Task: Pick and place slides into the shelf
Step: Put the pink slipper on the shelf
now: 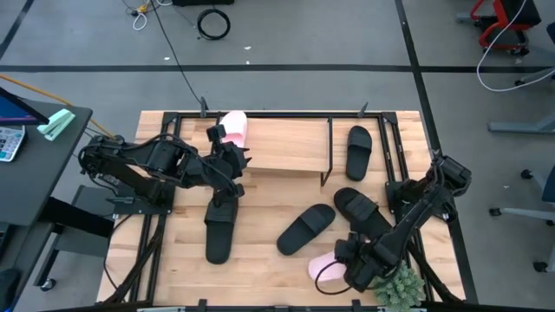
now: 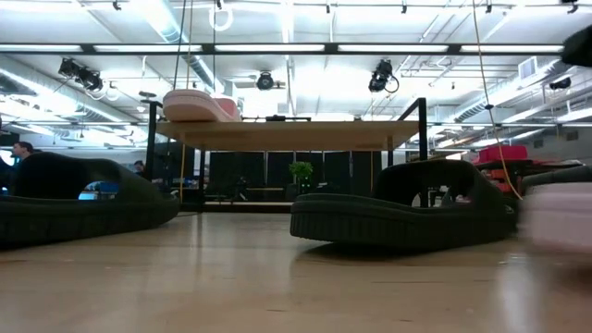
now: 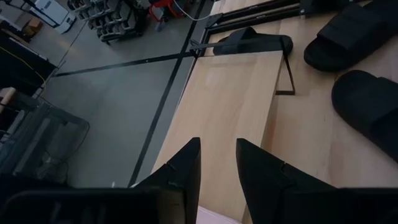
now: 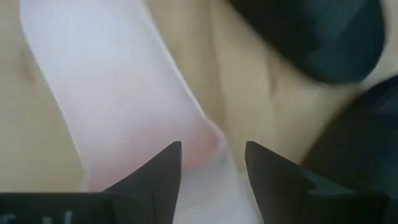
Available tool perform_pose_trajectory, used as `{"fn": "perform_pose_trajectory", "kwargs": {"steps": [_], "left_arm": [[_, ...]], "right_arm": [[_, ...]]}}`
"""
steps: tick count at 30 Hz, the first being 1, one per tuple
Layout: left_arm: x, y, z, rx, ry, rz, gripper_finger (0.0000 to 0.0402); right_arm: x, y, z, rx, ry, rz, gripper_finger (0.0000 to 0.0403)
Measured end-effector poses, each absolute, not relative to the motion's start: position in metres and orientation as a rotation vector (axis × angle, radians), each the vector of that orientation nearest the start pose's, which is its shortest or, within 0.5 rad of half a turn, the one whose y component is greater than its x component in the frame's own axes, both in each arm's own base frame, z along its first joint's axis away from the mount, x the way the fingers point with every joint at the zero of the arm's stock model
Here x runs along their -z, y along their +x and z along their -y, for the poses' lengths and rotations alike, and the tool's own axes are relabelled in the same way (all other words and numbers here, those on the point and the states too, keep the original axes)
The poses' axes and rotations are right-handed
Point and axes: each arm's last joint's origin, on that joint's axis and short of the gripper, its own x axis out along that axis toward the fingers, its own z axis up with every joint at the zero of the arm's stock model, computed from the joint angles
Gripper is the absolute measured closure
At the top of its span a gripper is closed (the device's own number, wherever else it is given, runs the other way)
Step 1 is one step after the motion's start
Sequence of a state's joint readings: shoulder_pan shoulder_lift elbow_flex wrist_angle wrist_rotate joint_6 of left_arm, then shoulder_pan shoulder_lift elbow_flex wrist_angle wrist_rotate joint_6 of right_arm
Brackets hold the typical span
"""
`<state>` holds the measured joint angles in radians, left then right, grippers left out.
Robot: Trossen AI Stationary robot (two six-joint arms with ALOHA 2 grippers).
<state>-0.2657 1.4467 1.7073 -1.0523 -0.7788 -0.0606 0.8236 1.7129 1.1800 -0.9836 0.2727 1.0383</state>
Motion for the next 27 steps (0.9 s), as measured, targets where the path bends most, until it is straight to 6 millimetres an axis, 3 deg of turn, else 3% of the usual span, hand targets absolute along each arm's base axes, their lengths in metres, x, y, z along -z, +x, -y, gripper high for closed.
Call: {"fn": "perform_pose_trajectory", "kwargs": {"steps": [7,12,19,24,27], "left_arm": [[-0.421,0.270,0.054,-0.484,0.275,-0.676,0.0294],[-0.404,0.288,0.068,-0.287,0.242,-0.755,0.0294],[-0.340,0.351,0.124,-0.039,0.488,-0.832,0.0294],[-0.284,0.400,0.172,0.105,0.714,-0.706,0.0294],[-0.257,0.424,0.188,0.130,0.782,-0.609,0.0294]], "right_arm": [[-0.218,0.209,-0.237,0.283,0.261,-1.273,0.0218],[-0.227,0.201,-0.241,0.333,0.279,-1.292,0.0218],[-0.227,0.194,-0.245,0.354,0.423,-1.460,0.0218],[-0.227,0.193,-0.245,0.353,0.462,-1.521,0.0218],[-0.227,0.192,-0.245,0.344,0.478,-1.575,0.0218]]}}
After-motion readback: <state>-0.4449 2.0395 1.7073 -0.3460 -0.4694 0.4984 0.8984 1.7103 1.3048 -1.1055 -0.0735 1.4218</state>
